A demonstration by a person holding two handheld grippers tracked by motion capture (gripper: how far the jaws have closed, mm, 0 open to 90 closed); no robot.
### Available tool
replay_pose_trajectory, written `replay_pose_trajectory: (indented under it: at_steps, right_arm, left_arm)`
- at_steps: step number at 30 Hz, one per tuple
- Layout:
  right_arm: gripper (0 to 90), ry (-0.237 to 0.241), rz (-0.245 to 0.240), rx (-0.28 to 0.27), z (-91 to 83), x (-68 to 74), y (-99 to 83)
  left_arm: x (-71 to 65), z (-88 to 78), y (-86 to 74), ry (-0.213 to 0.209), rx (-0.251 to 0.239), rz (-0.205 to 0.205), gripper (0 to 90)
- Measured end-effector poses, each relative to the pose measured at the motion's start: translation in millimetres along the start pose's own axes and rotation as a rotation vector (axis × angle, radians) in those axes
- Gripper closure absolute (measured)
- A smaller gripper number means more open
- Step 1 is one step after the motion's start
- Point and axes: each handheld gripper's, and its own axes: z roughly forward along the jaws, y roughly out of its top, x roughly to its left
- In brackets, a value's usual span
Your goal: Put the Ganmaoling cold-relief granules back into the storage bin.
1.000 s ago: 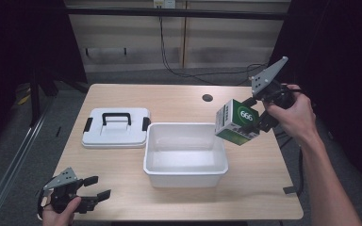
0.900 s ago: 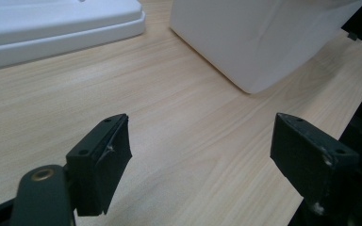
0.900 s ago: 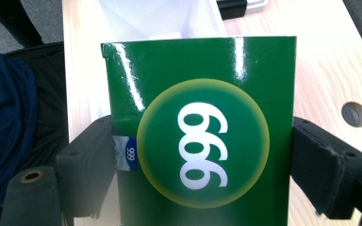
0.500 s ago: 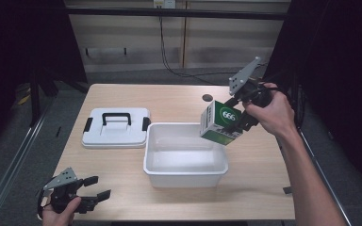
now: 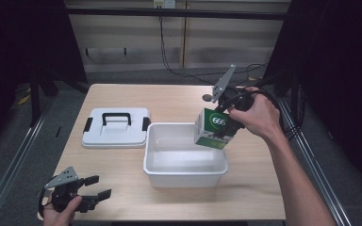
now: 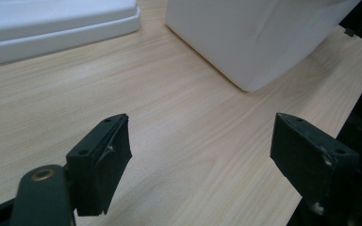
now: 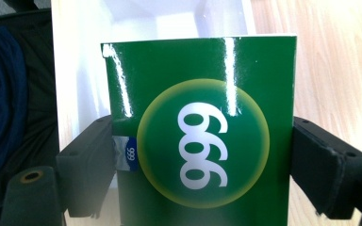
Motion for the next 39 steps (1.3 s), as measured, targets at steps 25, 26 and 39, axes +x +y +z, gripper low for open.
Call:
replay_pose_trajectory:
  at_steps: [25, 26, 39]
  right_arm:
    - [15.5, 0.048, -0.071, 0.193, 52.3, 2.4, 14.4]
    - [15.5, 0.048, -0.071, 0.193, 52.3, 2.4, 14.4]
    - [15.1, 0.054, -0.096, 0.22, 79.5, 3.9, 10.3]
  left_arm:
    - [-1.2, -1.1, -1.3, -0.007, 0.007, 0.003, 20.8]
    - [-1.2, -1.1, -1.3, -0.007, 0.007, 0.003, 20.8]
    - [-0.4, -0.3, -1.3, -0.007, 0.011, -0.003, 20.8]
